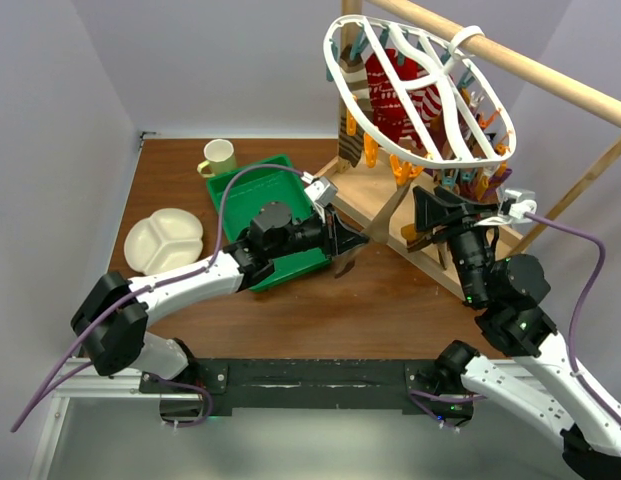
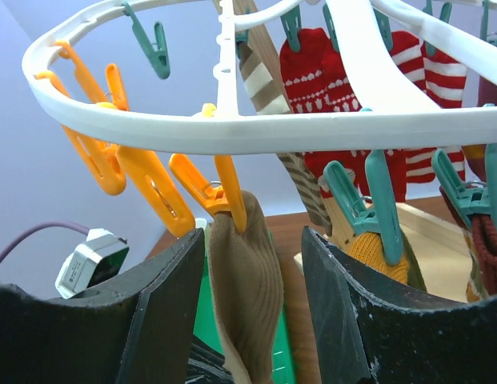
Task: Remove the socks clipped to the hanger
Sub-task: Remove the sock from the hanger, then place the sock in the bin.
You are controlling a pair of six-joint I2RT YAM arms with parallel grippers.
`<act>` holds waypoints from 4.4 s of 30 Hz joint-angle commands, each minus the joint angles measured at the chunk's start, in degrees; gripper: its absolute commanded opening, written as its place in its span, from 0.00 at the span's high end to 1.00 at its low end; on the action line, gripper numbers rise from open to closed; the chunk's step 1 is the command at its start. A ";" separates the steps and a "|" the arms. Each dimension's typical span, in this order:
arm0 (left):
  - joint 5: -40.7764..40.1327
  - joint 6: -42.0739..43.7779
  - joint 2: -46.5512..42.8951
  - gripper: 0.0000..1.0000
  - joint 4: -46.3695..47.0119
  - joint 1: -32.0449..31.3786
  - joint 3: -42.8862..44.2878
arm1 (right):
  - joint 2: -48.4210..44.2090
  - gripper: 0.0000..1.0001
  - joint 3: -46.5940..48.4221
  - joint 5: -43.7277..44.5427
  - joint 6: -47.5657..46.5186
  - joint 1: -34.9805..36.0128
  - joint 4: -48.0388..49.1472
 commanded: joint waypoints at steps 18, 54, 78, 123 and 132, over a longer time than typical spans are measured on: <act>0.57 0.77 1.83 1.00 -0.74 -0.45 3.96 | 6.60 0.44 0.05 1.50 -0.53 0.17 7.60; -1.28 0.33 4.20 1.00 -2.24 -0.89 5.45 | 10.91 0.58 1.54 6.07 -2.29 0.08 22.20; -12.08 0.60 -2.74 1.00 -4.52 -0.97 1.94 | 8.98 0.77 1.11 7.48 -1.42 0.17 17.54; -41.45 -2.31 -0.46 1.00 -14.99 15.28 1.94 | -4.47 0.09 -8.74 5.20 6.76 0.17 -6.71; -37.23 0.33 0.52 0.17 -11.29 17.22 0.97 | -2.98 0.09 -8.39 3.88 7.72 0.08 -9.96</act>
